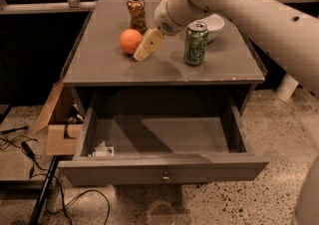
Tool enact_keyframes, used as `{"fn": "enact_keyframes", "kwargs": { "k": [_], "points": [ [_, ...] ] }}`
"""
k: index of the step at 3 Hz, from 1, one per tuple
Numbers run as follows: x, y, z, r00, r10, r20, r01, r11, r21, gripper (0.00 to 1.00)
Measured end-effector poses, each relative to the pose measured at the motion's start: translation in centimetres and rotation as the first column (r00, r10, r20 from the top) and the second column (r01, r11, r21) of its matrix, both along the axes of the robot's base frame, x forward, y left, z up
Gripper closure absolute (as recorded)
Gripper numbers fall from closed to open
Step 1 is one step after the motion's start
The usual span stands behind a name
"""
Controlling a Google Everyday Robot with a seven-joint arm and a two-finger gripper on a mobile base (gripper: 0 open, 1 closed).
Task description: Place orange into top drawer
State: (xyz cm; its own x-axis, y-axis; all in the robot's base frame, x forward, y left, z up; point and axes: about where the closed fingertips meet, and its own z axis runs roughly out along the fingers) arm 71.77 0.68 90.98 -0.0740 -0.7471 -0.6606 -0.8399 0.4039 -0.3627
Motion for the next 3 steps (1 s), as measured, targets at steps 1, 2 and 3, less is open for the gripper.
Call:
{"fn": "enact_keyframes", "kwargs": {
  "k": [1, 2, 3],
  "points": [
    [0.7, 1.7, -0.8, 0.9996, 0.023, -0.017, -0.023, 1.0, 0.013, 0.04],
    [1.3, 4.1, -1.9, 0.998, 0.052, -0.035, -0.051, 0.998, 0.035, 0.04],
    [1.5, 5.2, -2.9, 0.9974, 0.055, -0.045, -0.052, 0.997, 0.064, 0.04]
  ]
}}
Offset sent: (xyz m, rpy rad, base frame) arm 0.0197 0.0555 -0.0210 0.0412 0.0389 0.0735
